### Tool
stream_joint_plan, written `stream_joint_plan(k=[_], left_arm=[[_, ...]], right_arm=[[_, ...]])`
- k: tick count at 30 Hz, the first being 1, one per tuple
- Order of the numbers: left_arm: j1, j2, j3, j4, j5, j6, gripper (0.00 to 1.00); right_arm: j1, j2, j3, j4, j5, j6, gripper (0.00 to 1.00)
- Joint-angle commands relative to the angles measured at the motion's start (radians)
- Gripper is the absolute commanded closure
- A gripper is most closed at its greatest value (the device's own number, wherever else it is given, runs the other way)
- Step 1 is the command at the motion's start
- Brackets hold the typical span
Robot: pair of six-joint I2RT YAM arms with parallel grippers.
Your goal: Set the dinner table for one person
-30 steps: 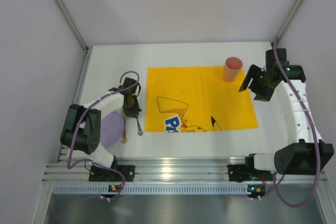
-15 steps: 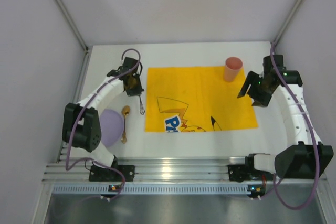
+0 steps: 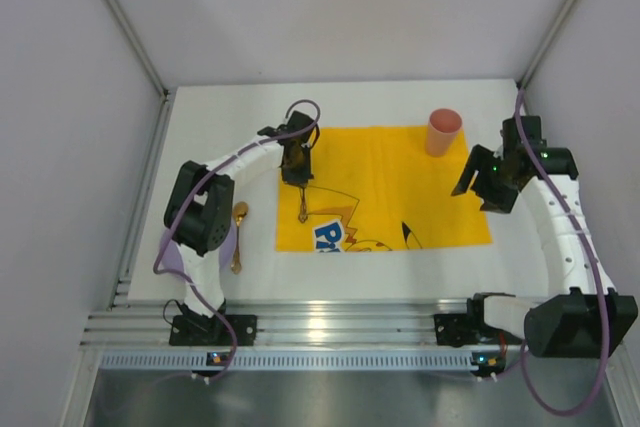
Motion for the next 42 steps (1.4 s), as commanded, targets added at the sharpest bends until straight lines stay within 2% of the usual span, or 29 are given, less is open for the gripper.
stream_joint_plan(k=[1, 3, 5, 6, 8, 10, 12, 16, 20, 27, 35, 42], left_arm=[[0.005, 0.004, 0.021, 0.004, -0.032, 0.008, 1.00], [0.005, 0.013, 0.010, 0.005, -0.033, 0.005, 1.00], [0.005, 0.019, 0.007, 0.006, -0.032, -0.006, 0.91], [0.005, 0.019, 0.009, 0.006, -0.030, -0.009, 0.72], [0.003, 0.003, 0.018, 0.002, -0.019, -0.010, 0.51], [0.005, -0.028, 0.038, -0.008, -0.027, -0.001, 0.36], [0.005, -0.051, 0.062, -0.053, -0.077, 0.008, 0.29], [0.037, -0.167, 0.003, -0.099, -0.144, 0.026, 0.30], [0.136, -0.316, -0.205, -0.100, -0.165, 0.016, 0.33], [0.241, -0.496, -0.415, -0.122, -0.217, 0.026, 0.37], [0.276, -0.491, -0.519, -0.100, -0.220, -0.004, 0.41], [0.285, -0.444, -0.519, -0.113, -0.260, -0.015, 0.50]], right_arm=[[0.008, -0.033, -0.005, 0.036, -0.006, -0.014, 0.28], [0.040, -0.036, -0.003, 0.036, -0.006, -0.018, 0.23], [0.045, -0.033, 0.000, 0.036, -0.007, -0.021, 0.21], [0.051, -0.032, 0.003, 0.036, -0.007, -0.021, 0.21], [0.057, -0.024, 0.009, 0.036, -0.006, -0.026, 0.21], [0.062, -0.020, 0.012, 0.037, -0.006, -0.026, 0.21], [0.066, -0.012, 0.015, 0.039, -0.004, -0.027, 0.20], [0.071, -0.012, 0.023, 0.039, -0.004, -0.027, 0.21], [0.073, -0.017, 0.011, 0.042, -0.004, -0.029, 0.21], [0.086, -0.009, -0.011, 0.059, -0.010, -0.030, 0.21], [0.111, 0.029, 0.015, 0.062, -0.009, -0.032, 0.21], [0.129, 0.043, 0.021, 0.062, -0.001, -0.032, 0.21]])
